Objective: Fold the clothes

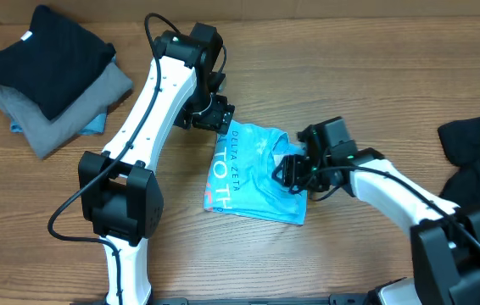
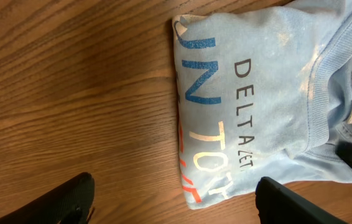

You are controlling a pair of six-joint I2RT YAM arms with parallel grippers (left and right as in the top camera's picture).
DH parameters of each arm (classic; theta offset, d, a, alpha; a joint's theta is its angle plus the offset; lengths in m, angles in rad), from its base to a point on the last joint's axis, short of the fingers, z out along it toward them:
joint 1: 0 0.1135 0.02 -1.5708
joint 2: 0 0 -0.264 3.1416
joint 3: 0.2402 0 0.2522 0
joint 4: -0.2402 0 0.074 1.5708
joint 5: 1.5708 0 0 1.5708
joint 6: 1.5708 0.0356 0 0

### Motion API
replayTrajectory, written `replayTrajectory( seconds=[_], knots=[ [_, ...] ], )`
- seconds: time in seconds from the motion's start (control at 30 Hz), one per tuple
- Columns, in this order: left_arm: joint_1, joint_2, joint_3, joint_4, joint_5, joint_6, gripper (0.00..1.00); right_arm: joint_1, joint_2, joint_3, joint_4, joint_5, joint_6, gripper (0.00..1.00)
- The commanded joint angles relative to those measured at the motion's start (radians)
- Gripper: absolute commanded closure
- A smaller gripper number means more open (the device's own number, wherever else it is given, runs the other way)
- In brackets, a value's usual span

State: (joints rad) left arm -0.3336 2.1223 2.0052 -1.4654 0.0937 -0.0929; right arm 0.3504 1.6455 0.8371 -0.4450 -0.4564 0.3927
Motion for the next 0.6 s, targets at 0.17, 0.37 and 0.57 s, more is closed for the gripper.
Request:
replayTrajectory(
  seconds=[0.17,0.37,0.57],
  knots=[
    [0.003,-0.017,0.0,0.002,0.011,0.027,0.14,-0.013,-0.022,0.03,-0.055,-0.117,-0.016,0.96],
    [0.002,-0.017,0.0,0.001,0.011,0.034,0.14,-0.027,-0.142,0.101,-0.251,-0.121,-0.015,0.96],
    [0.003,-0.017,0.0,0.008,0.01,0.034,0.13,-0.027,-0.174,0.097,-0.405,-0.01,0.025,0.84]
  ],
)
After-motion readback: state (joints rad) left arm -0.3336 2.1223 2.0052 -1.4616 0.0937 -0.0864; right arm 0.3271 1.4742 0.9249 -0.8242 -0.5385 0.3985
